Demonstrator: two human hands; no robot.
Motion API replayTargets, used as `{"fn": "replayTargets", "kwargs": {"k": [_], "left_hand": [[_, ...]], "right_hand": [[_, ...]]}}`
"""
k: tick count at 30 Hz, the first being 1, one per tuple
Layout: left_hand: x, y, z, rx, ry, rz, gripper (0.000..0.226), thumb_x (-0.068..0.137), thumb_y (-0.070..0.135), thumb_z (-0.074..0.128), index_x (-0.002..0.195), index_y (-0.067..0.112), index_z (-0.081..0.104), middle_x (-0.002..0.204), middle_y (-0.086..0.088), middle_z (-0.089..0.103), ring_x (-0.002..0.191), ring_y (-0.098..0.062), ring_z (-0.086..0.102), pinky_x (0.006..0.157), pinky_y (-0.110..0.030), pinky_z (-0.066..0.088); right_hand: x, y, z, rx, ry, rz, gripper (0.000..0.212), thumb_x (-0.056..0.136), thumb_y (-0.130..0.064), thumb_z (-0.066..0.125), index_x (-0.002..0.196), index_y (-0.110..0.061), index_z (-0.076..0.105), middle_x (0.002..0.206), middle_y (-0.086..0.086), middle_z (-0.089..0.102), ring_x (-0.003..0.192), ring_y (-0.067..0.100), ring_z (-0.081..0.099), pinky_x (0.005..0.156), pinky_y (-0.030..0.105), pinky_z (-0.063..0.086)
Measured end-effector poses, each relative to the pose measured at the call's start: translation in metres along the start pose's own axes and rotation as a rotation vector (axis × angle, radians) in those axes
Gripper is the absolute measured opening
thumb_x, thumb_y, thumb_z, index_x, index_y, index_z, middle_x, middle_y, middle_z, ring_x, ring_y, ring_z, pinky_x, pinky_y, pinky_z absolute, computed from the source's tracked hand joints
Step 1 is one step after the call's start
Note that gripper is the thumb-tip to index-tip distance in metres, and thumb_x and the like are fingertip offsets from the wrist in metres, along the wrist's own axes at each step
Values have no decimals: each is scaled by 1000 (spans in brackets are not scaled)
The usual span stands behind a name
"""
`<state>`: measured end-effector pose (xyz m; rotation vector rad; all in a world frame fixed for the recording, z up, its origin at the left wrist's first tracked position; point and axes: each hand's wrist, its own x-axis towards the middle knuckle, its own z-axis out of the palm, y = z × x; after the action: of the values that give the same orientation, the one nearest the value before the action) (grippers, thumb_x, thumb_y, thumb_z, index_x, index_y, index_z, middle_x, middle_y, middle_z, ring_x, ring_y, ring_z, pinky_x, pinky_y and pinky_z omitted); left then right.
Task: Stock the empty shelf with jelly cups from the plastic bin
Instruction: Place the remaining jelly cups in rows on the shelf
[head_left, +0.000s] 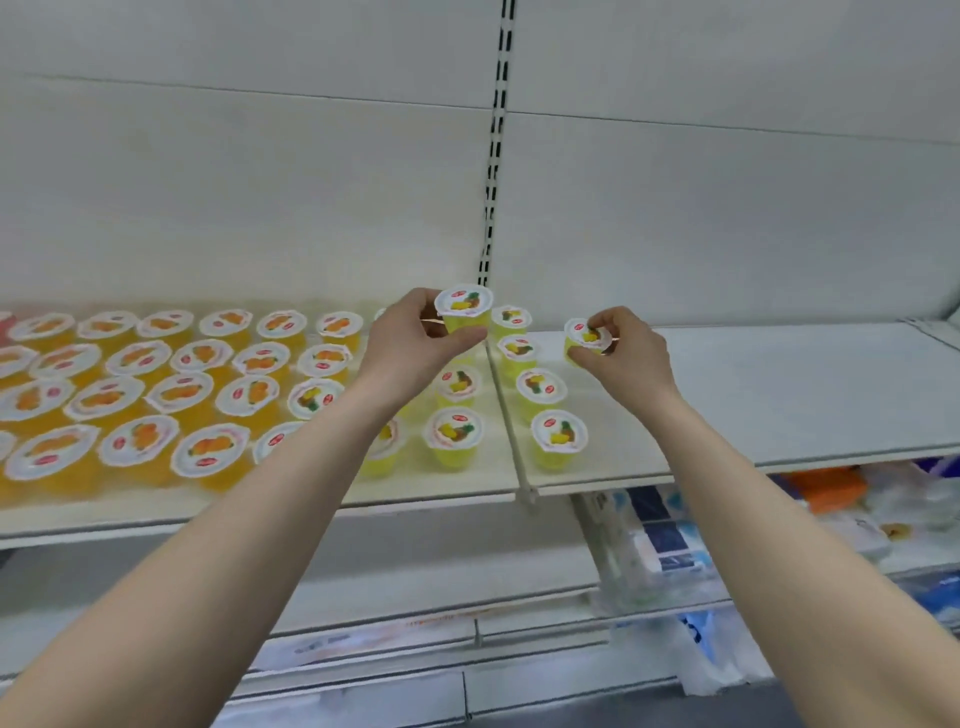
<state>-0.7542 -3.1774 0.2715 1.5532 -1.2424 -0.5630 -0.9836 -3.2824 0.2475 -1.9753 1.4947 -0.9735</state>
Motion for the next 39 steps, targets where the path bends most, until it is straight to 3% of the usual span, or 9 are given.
{"fn": "replayTargets", "kwargs": {"k": [2,6,11,19,24,27,32,35,39], "left_hand": [[7,-3,7,13,24,-17,41,76,38,79,111,24,62,102,5,69,93,-12,66,84,-33,54],[16,-3,25,20,90,-70,43,75,37,80,111,24,61,100,2,70,92,-15,68,74,-34,59],[23,2,42,29,151,-94,49,71,42,80,113,25,62,101,6,70,92,-14,67,85,-42,56],[26,11,53,69,211,-93,46,75,34,79,116,28,60,104,10,68,89,-7,66,75,-28,56],[27,22,69,169,161,-44,44,76,29,77,114,31,56,96,21,64,82,10,60,65,-5,45],[30,32,82,298,106,6,44,74,35,76,112,29,55,96,17,65,87,0,61,71,-17,47],[39,39,117,747,5,133,53,69,55,73,110,23,63,108,2,58,106,-21,48,85,-32,41],[42,31,139,968,-11,150,65,67,67,68,114,23,64,114,-1,54,111,-25,44,95,-37,40],[44,21,152,1054,-28,127,67,66,71,65,112,21,66,114,-2,52,112,-27,42,98,-38,36]], "right_hand": [[18,13,10,-15,-73,-27,33,79,-31,75,106,-25,59,104,-6,62,92,16,59,66,21,39],[50,29,25,-57,-152,-67,34,78,-31,76,107,-23,59,108,-2,64,95,20,59,77,31,45],[79,39,34,-35,-194,-131,34,79,-29,76,108,-21,60,106,-1,64,95,20,60,75,29,42],[97,48,39,-69,-227,-246,34,83,-27,72,112,-18,56,109,3,62,97,24,58,79,34,44],[102,56,24,-180,-310,-368,50,85,-29,71,130,-21,51,127,6,53,109,25,57,88,31,42],[105,58,5,-208,-273,-458,58,87,-31,68,140,-21,45,134,7,50,115,27,55,96,34,41],[110,58,-27,-227,-148,-523,58,89,-32,64,141,-22,40,120,4,58,110,21,56,92,33,40],[110,64,-37,-231,-129,-531,57,90,-32,62,141,-22,39,119,3,58,110,21,55,91,32,40],[110,72,-44,-244,-126,-541,56,91,-33,61,142,-22,39,121,3,58,112,21,54,93,34,40]]}}
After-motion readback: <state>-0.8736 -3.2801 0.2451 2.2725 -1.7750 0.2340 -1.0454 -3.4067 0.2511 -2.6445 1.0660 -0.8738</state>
